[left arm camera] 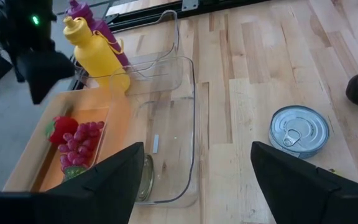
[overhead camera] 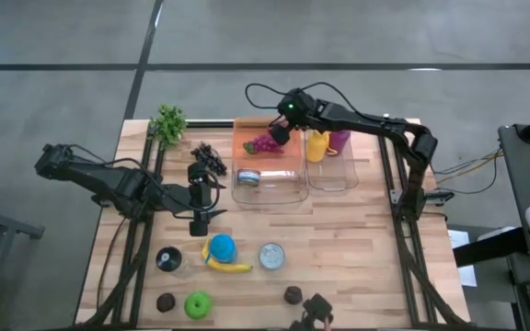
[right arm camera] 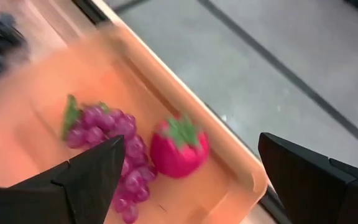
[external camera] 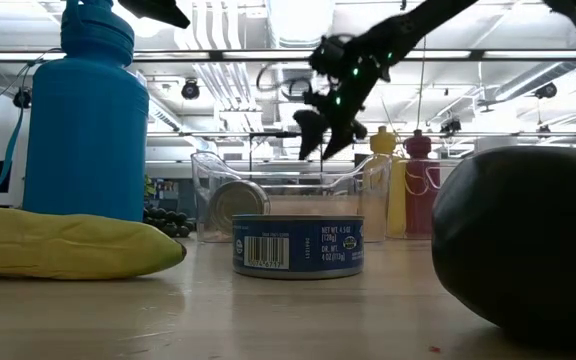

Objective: Pick & Place Food Item
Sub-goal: Put the blue water bottle into the right transparent bin

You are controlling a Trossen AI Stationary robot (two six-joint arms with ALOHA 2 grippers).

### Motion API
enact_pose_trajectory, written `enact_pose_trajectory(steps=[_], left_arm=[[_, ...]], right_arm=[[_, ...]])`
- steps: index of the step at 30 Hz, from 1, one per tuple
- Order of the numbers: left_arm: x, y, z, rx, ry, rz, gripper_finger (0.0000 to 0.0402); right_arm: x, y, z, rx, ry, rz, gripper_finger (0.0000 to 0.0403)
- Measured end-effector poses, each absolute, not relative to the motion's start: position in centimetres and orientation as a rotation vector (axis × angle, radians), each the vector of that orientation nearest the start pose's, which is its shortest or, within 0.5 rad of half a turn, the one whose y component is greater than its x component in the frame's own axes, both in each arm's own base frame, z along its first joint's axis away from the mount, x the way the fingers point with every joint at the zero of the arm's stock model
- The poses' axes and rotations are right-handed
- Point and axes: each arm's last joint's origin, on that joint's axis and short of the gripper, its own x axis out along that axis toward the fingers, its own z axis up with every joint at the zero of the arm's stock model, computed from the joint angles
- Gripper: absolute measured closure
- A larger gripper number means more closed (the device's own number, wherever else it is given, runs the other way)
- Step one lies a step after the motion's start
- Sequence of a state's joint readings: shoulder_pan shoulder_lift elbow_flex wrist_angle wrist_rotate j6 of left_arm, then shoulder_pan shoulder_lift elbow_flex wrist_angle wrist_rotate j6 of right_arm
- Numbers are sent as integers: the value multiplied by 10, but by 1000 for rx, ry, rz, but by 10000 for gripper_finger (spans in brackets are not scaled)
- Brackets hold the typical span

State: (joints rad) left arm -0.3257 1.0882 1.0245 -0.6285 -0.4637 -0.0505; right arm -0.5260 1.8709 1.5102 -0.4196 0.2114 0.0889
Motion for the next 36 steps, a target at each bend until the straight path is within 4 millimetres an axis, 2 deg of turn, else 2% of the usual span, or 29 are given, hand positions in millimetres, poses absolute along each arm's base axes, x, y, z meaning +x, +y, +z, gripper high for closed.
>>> enact_pose_trajectory(steps=[10, 19, 27, 36], left_arm=[[211, -58, 322, 218, 635, 148, 97], [211, -57, 322, 218, 635, 148, 107], [211, -57, 322, 218, 635, 148, 99], [211, -57, 322, 218, 635, 148, 94]], right_arm=[[347, -170, 316, 138, 633, -650, 44], [339, -121, 343, 62, 637, -542, 102], [339, -69, 342, -14, 700, -465, 157], [339, 0, 305, -34, 795, -299, 179]])
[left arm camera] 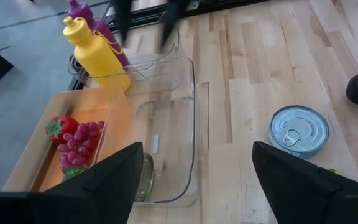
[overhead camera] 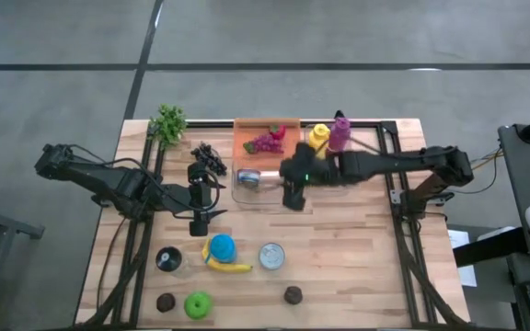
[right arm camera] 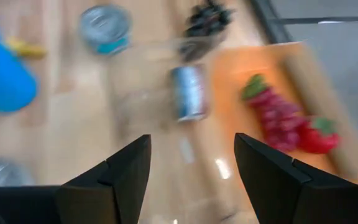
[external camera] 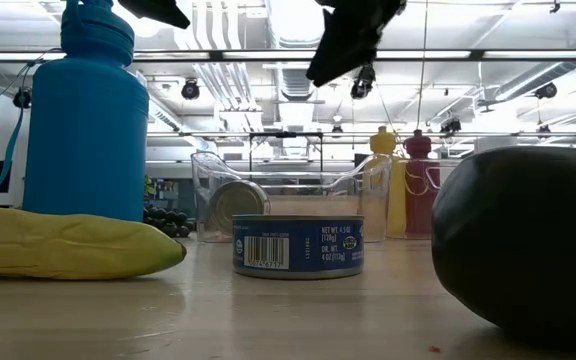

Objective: Pick & Place Food Item
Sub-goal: Put the blue water bottle into the right transparent bin

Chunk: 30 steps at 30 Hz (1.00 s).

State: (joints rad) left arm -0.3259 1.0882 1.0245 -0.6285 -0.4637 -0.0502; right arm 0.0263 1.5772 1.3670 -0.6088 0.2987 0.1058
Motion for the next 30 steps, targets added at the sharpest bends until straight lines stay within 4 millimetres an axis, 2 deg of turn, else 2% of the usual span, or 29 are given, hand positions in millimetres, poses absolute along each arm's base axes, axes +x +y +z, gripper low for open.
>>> enact_pose_trajectory(steps=[9, 15, 21, 30], left_arm=[[211, -58, 322, 218, 636, 148, 104], [211, -57, 322, 218, 635, 148, 107], [211, -57, 322, 218, 635, 148, 100], [211, -57, 322, 215, 635, 149, 98]], right_arm=[[326, 71, 275, -82, 850, -124, 179], [318, 101, 265, -100, 826, -42, 179], [314, 115, 261, -105, 799, 2, 179], [313, 116, 238, -90, 767, 17, 179]])
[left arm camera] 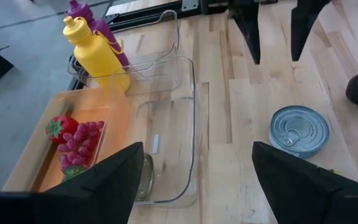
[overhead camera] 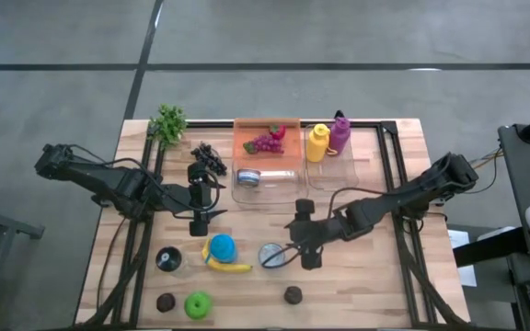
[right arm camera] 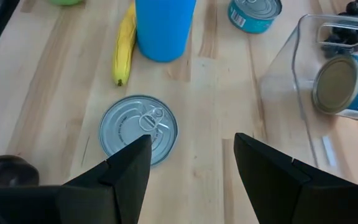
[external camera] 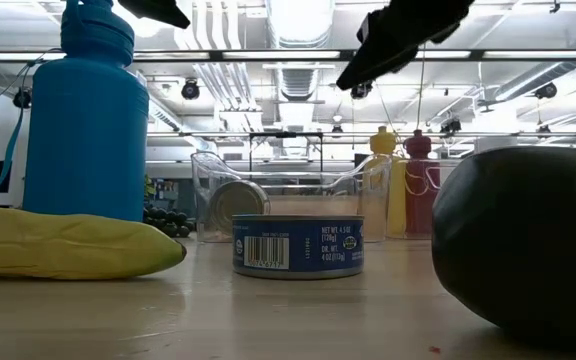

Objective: Pick & Place Food Item
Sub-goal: Put the blue water bottle into the right transparent bin

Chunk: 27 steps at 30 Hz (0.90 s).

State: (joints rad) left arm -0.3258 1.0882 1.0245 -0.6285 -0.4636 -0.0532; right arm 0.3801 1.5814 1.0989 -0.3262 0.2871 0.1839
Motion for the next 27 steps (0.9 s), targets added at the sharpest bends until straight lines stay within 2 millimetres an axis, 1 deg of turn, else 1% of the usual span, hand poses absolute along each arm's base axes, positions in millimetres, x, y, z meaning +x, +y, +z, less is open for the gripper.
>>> enact_pose_trajectory(steps=[3, 13, 15, 21, 27], left_arm=[[211, -58, 322, 215, 635, 149, 101], [211, -58, 322, 210, 636, 136, 96], [211, -59, 324, 193, 630, 100, 94], [211, -65, 329, 125, 637, -91, 100], [209, -68, 325, 107, 669, -179, 107]], right_arm=[[311, 115, 230, -90, 769, 18, 179], [311, 115, 221, -83, 741, 23, 179], [310, 115, 219, -85, 747, 22, 179], [309, 114, 216, -88, 755, 20, 179], [310, 115, 218, -81, 734, 22, 179]])
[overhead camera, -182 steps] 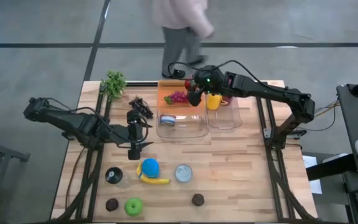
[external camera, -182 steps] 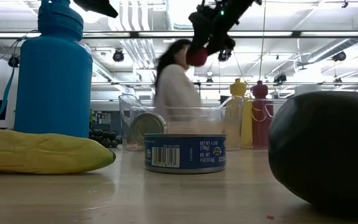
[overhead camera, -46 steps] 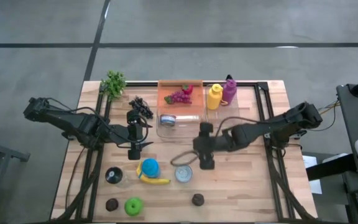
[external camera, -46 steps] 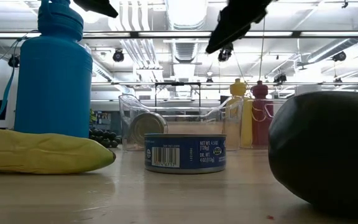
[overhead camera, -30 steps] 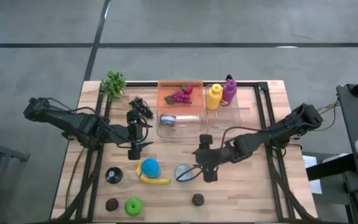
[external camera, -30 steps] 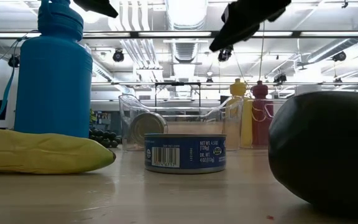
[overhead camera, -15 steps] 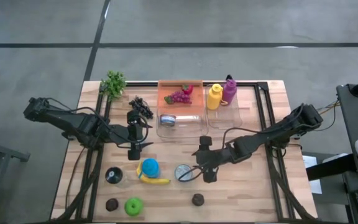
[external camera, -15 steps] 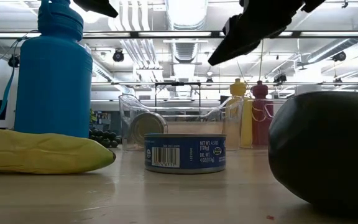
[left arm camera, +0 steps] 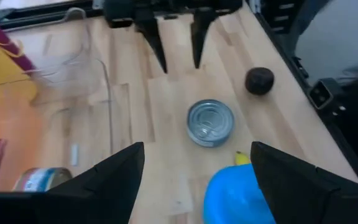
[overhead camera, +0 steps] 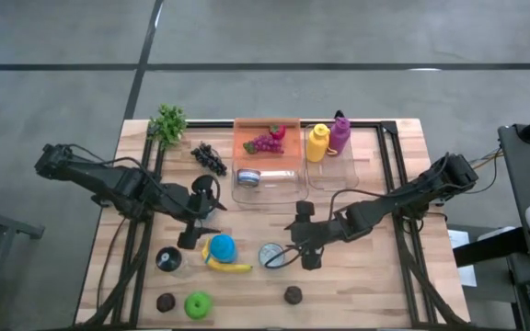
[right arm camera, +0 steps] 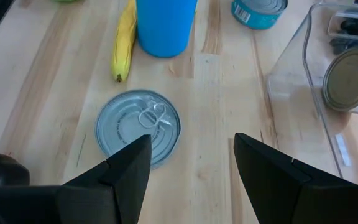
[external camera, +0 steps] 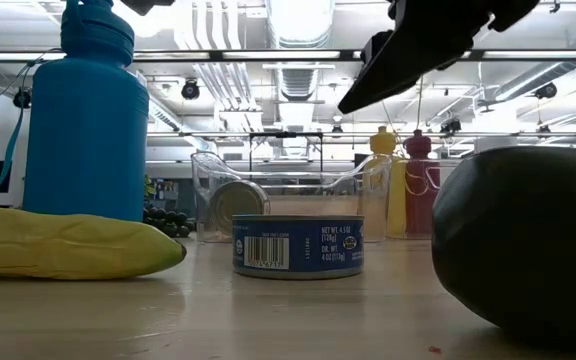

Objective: Pick & Place Food Item
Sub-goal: Put the blue water bottle into the right transparent bin

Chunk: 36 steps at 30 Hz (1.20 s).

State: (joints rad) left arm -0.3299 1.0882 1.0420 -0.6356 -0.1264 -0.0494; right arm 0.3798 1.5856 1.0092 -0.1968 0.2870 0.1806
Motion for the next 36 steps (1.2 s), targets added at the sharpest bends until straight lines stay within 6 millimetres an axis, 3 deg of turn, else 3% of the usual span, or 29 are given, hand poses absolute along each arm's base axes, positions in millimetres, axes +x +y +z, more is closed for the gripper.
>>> enact_pose_trajectory(steps=[18, 28, 36], left_arm=[[203, -92, 319, 149, 709, -426, 111], [224, -102, 296, 212, 810, -438, 116], [226, -102, 294, 242, 812, -448, 132]], right_arm=[[310, 115, 218, -78, 731, 21, 179], [311, 115, 219, -87, 715, 28, 179], [311, 115, 219, -88, 714, 28, 179]])
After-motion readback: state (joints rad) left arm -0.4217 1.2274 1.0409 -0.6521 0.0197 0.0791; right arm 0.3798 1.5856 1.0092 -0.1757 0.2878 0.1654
